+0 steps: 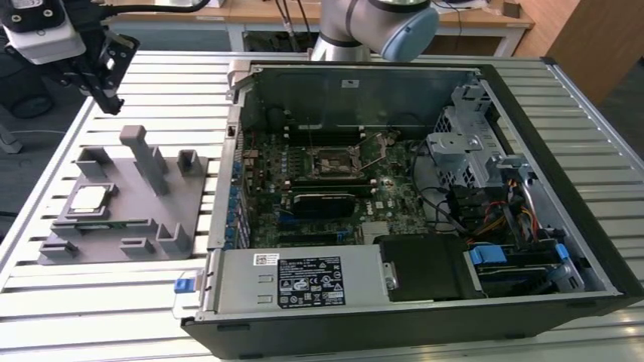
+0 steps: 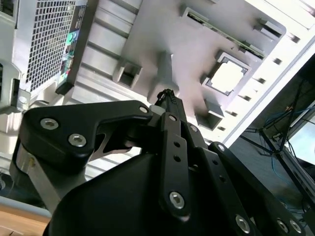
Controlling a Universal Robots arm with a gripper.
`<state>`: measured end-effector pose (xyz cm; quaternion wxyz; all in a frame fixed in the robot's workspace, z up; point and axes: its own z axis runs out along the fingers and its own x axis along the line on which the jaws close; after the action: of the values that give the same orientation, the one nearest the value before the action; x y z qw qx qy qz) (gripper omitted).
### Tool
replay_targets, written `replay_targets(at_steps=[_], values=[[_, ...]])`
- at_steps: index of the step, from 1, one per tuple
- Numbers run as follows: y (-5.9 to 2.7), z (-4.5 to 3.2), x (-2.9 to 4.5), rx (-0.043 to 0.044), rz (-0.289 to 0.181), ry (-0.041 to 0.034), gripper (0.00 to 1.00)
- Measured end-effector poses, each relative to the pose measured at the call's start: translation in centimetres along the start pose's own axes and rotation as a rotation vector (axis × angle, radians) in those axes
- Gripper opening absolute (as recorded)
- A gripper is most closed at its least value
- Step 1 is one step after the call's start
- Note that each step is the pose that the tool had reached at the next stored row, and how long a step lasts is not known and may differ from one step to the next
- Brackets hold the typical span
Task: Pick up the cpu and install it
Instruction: 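Reach for the cpu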
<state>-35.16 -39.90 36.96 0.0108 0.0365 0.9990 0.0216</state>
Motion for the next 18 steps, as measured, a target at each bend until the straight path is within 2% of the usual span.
replay_targets(at_steps=[5, 8, 13, 18], values=[[-0.17, 0.70, 1.98, 0.0004, -0.001, 0.0064, 0.11], [-0.25, 1.24, 2.72, 0.0004, -0.001, 0.0090, 0.11], [-0.38, 2.11, 3.58, 0.0010, -0.002, 0.0153, 0.11], [-0.68, 2.99, 3.83, 0.0021, -0.016, 0.0342, 0.11]])
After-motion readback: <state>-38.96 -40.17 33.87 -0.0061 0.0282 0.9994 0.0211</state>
